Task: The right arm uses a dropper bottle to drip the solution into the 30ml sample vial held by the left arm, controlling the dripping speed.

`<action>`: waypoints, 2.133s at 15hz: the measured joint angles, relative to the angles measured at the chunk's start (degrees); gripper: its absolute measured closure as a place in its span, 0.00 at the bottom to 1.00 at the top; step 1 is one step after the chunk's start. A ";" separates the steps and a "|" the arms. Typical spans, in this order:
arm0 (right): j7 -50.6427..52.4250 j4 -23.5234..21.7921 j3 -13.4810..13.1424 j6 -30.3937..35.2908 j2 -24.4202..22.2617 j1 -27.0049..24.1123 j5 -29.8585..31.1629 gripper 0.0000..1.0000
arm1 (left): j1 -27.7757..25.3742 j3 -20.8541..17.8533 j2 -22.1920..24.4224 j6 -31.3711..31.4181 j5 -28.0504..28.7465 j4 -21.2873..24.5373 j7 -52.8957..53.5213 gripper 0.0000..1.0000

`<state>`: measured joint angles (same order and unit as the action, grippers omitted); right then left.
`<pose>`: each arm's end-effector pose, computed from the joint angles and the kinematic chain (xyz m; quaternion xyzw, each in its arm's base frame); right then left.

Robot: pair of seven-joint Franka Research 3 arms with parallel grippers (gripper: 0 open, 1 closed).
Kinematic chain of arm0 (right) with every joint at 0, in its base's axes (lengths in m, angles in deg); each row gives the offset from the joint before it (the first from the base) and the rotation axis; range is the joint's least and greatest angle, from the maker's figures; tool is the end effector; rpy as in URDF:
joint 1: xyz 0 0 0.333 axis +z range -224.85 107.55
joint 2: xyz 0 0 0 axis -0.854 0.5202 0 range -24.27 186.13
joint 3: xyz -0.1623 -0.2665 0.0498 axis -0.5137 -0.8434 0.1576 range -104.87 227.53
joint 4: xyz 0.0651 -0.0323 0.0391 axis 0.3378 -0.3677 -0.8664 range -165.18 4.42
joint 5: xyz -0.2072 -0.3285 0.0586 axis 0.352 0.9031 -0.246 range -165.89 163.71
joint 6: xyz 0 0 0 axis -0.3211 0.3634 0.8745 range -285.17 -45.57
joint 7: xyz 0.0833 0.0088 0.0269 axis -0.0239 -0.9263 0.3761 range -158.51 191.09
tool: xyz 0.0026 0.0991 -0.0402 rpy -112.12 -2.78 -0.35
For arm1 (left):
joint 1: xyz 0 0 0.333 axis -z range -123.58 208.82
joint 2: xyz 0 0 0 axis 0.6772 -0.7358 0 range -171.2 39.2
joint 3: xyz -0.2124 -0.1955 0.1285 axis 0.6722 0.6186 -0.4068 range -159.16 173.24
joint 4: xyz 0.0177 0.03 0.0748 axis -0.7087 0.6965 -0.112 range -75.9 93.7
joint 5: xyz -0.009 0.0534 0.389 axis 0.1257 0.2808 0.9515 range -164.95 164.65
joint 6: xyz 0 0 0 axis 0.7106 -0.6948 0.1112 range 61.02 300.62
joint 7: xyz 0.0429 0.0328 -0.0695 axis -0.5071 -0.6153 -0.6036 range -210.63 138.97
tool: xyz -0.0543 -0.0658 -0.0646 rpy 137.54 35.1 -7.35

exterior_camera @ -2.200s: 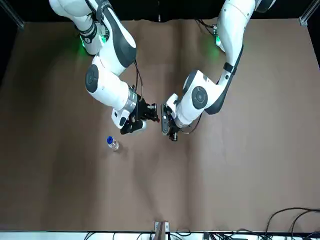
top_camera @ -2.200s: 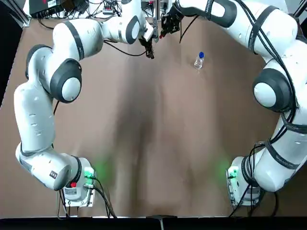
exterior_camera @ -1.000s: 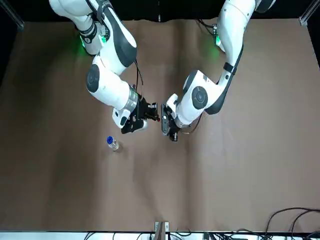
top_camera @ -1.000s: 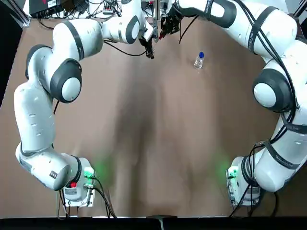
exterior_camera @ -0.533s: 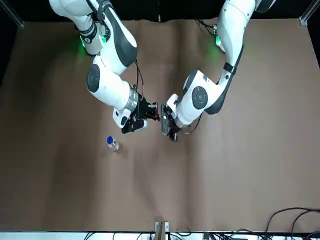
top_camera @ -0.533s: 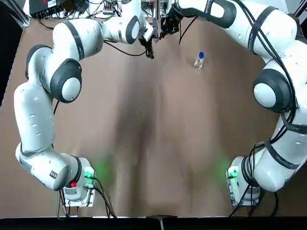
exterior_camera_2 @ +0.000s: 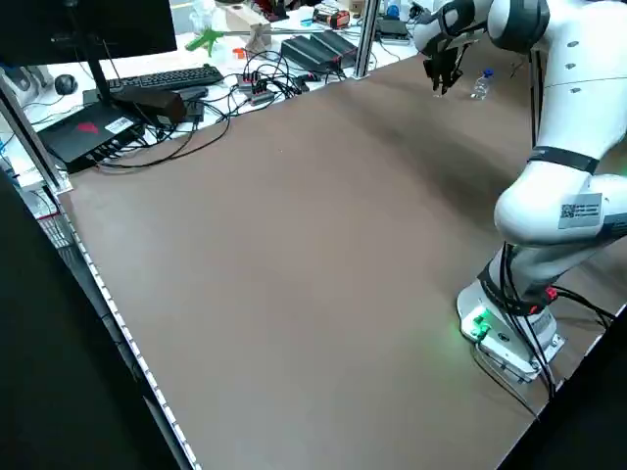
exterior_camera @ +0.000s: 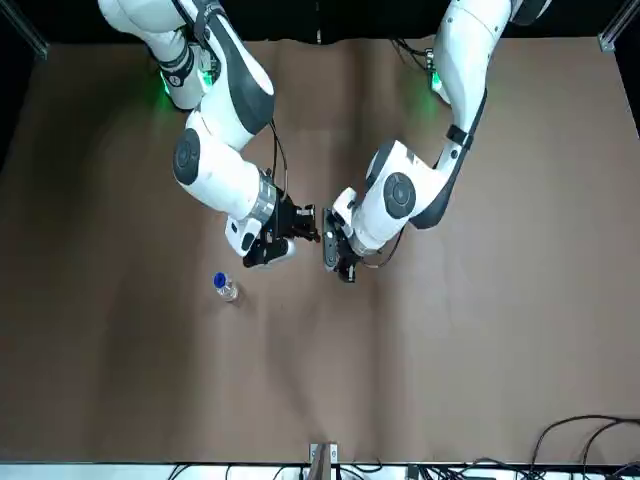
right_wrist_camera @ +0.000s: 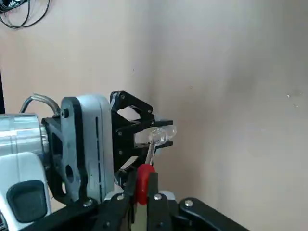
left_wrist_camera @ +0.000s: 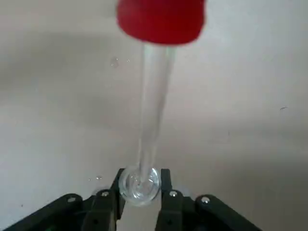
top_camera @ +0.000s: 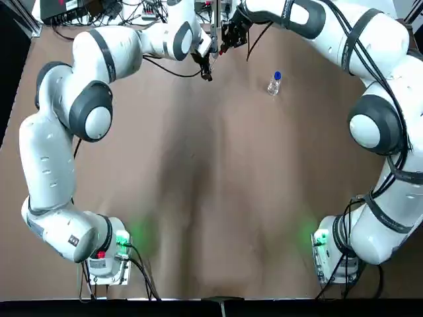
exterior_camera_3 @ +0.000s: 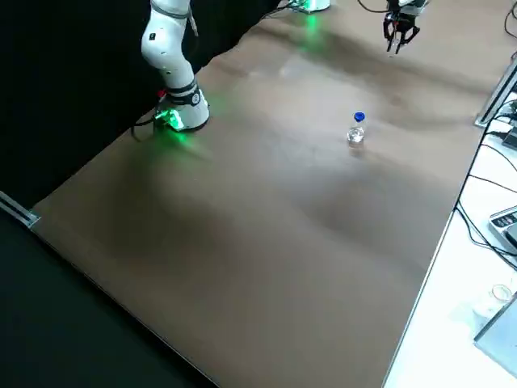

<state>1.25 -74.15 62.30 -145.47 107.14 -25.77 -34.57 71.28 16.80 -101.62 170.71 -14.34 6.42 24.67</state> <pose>0.5829 0.4130 0.4389 -0.9595 -0.0194 0.0032 0.2809 0.5744 -0.4341 0.3075 0.7124 -0.6812 0.1159 0.1226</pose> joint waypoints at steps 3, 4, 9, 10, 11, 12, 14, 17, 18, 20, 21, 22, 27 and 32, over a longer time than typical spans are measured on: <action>0.17 -0.02 -0.01 0.01 0.04 0.00 0.00 0.88 | 0.00 0.00 0.00 0.00 0.00 0.00 0.00 0.69; 0.17 -0.03 -0.02 0.01 0.04 -0.01 0.00 0.88 | 0.00 0.00 0.00 0.00 0.00 0.00 0.00 0.69; 0.21 -0.03 -0.05 0.01 0.04 -0.02 0.00 0.89 | 0.00 0.00 0.00 0.00 0.00 0.00 0.00 0.69; 0.22 -0.03 -0.04 0.02 0.05 -0.01 0.00 0.90 | 0.00 0.00 0.00 0.00 0.00 0.00 0.00 0.69; 0.22 -0.03 -0.03 0.02 0.05 0.00 0.00 0.90 | 0.00 0.00 0.00 0.00 0.00 0.00 0.00 0.69; 0.22 -0.03 -0.03 0.03 0.05 0.00 0.00 0.90 | 0.00 0.00 0.00 0.00 0.00 0.00 0.00 0.69; 0.23 -0.03 -0.03 0.03 0.05 0.00 0.00 0.91 | 0.00 0.00 0.00 0.00 0.00 0.00 0.00 0.69; 0.23 -0.03 -0.03 0.03 0.05 0.00 0.00 0.94 | 0.00 0.00 0.00 0.00 0.00 0.00 0.00 0.69; 0.23 -0.04 -0.03 0.04 0.06 0.00 0.00 0.94 | 0.00 0.00 0.00 0.00 0.00 0.00 0.00 0.69; 0.23 -0.06 -0.03 0.04 0.08 0.00 0.00 0.95 | 0.00 0.00 0.00 0.00 0.00 0.00 0.00 0.69; 0.23 -0.06 -0.03 0.04 0.08 -0.01 0.00 0.96 | 0.00 0.00 0.00 0.00 0.00 0.00 0.00 0.69; 0.23 -0.06 -0.03 0.04 0.08 -0.01 0.00 0.96 | 0.00 0.00 0.00 0.00 0.00 0.00 0.00 0.69; 0.20 -0.06 -0.04 0.01 0.08 -0.04 0.00 0.96 | 0.00 0.00 0.00 0.00 0.00 0.00 0.00 0.69; 0.17 0.08 -0.14 -0.09 0.08 -0.35 -1.47 0.96 | 0.00 -0.01 0.00 0.00 0.00 0.00 0.00 0.69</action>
<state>1.42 -74.07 62.16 -145.56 107.22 -26.12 -36.04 71.28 16.79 -101.62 170.71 -14.34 6.42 24.67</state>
